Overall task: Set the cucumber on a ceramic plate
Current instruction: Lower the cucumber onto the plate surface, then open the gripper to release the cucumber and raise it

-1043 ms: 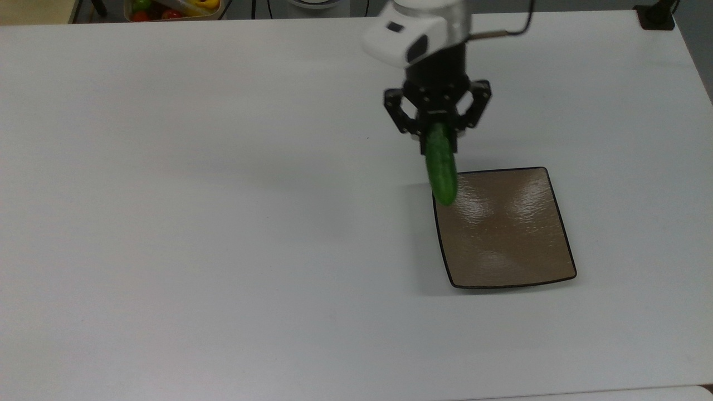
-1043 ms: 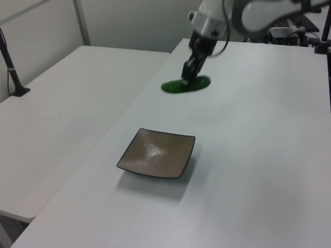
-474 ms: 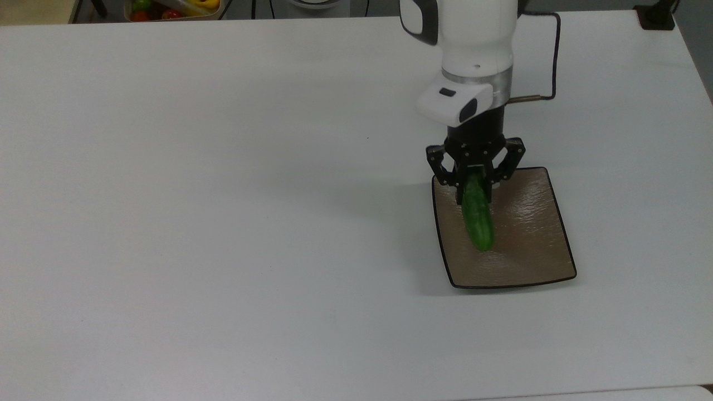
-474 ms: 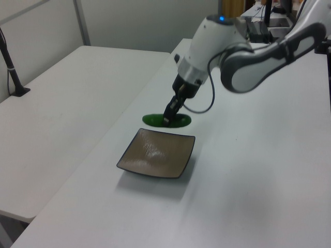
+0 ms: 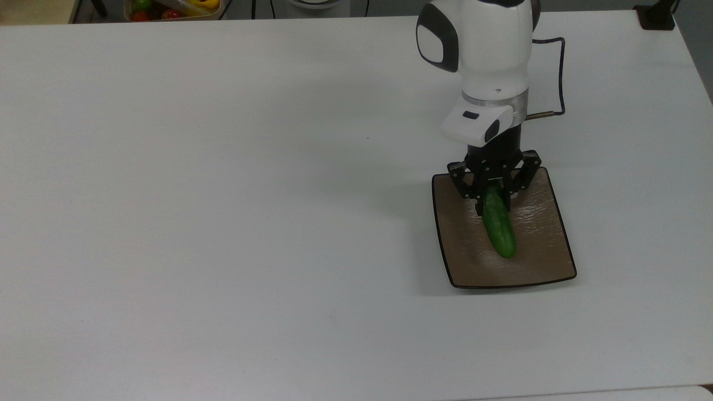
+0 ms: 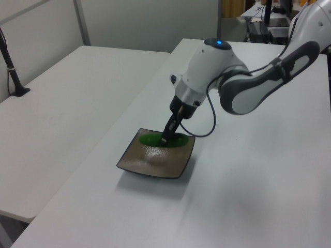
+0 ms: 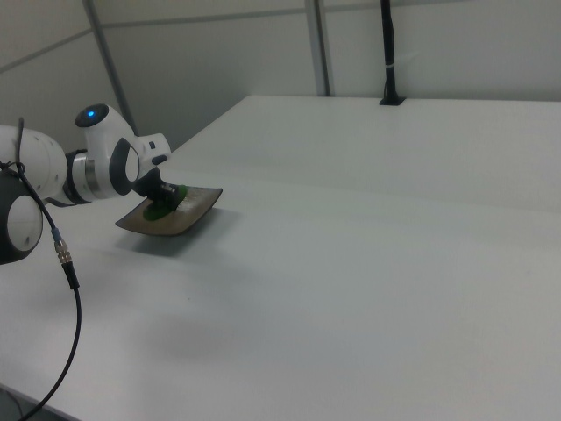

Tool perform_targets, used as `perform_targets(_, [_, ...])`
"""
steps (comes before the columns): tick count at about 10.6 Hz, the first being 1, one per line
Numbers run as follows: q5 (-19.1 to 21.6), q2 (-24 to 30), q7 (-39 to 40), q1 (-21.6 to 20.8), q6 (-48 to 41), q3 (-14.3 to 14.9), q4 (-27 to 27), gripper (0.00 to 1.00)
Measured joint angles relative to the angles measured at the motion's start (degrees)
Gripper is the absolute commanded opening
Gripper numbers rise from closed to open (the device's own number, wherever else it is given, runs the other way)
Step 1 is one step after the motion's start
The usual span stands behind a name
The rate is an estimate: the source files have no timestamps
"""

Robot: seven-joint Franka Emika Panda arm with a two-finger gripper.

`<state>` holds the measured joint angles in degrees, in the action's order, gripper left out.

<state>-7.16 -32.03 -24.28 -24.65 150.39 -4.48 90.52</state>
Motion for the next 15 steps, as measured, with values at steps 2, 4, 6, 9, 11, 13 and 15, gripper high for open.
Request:
perform_targets(2, [-1.0, -1.6, 0.0, -0.7, 0.4, 0.0, 0.0, 0.61])
perform_targets(4, [-1.3, -2.4, 0.0, -0.7, 1.6, 0.0, 0.0, 0.80])
perform_targets(6, [-1.3, -2.5, 0.0, -0.7, 1.6, 0.0, -0.1, 1.00])
perform_targets(9, [-1.3, -2.4, 0.0, -0.7, 1.6, 0.0, -0.3, 1.00])
perform_targets(11, [-1.3, -1.7, 0.0, -0.5, 1.6, 0.0, -0.6, 1.00])
perform_targets(13, [-1.3, 1.2, 0.0, 0.2, -0.5, 0.0, -0.7, 1.00])
perform_targets(15, [-1.3, 7.0, 0.0, 1.4, -10.3, 0.1, -0.8, 1.00])
